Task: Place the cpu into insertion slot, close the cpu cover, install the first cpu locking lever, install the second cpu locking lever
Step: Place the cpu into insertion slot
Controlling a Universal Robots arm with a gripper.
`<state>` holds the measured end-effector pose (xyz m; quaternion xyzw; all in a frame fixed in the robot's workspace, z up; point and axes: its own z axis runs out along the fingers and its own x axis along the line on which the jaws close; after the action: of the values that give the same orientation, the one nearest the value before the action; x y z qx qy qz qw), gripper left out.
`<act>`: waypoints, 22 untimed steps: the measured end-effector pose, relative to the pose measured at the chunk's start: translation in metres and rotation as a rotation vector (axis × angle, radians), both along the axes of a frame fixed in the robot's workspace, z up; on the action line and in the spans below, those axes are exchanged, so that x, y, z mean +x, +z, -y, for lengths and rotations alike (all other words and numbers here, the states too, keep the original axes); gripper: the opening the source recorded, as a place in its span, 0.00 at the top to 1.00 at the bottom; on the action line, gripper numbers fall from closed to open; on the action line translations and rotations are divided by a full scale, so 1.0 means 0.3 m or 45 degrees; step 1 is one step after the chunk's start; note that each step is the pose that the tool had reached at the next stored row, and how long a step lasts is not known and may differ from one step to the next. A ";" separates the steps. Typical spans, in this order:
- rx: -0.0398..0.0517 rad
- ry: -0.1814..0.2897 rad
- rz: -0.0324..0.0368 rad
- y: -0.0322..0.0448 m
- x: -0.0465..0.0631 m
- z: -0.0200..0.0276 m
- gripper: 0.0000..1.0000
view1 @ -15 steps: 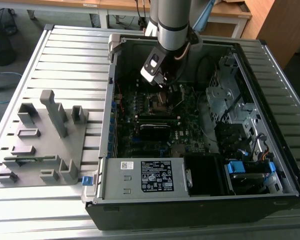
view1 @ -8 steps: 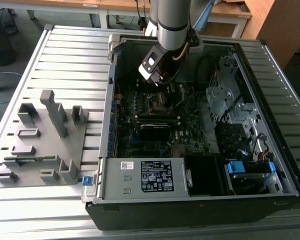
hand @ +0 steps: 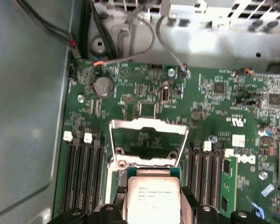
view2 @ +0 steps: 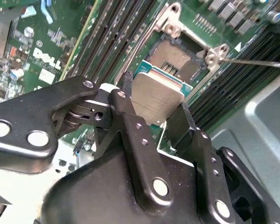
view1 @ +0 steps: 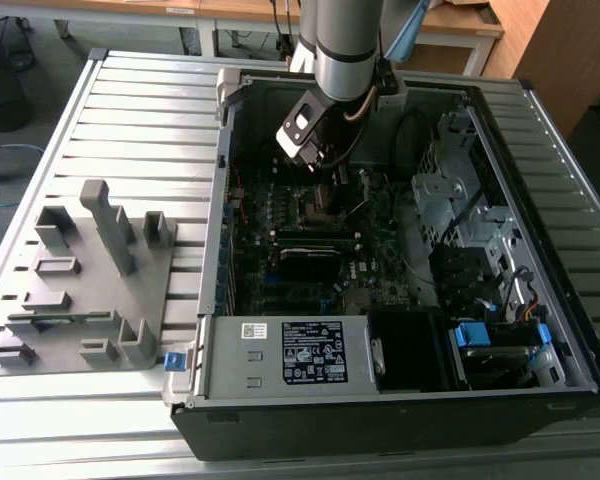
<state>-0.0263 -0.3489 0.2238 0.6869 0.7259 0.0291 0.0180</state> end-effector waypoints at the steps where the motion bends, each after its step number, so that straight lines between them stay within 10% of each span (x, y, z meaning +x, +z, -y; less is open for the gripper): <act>1: 0.000 0.000 -0.0023 0.000 0.000 0.000 0.46; 14: 0.002 -0.076 -0.0032 -0.004 -0.005 -0.002 0.46; 22: 0.003 -0.067 0.0499 -0.027 -0.026 -0.003 0.46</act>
<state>-0.0340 -0.3480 0.2156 0.7052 0.7070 0.0429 0.0322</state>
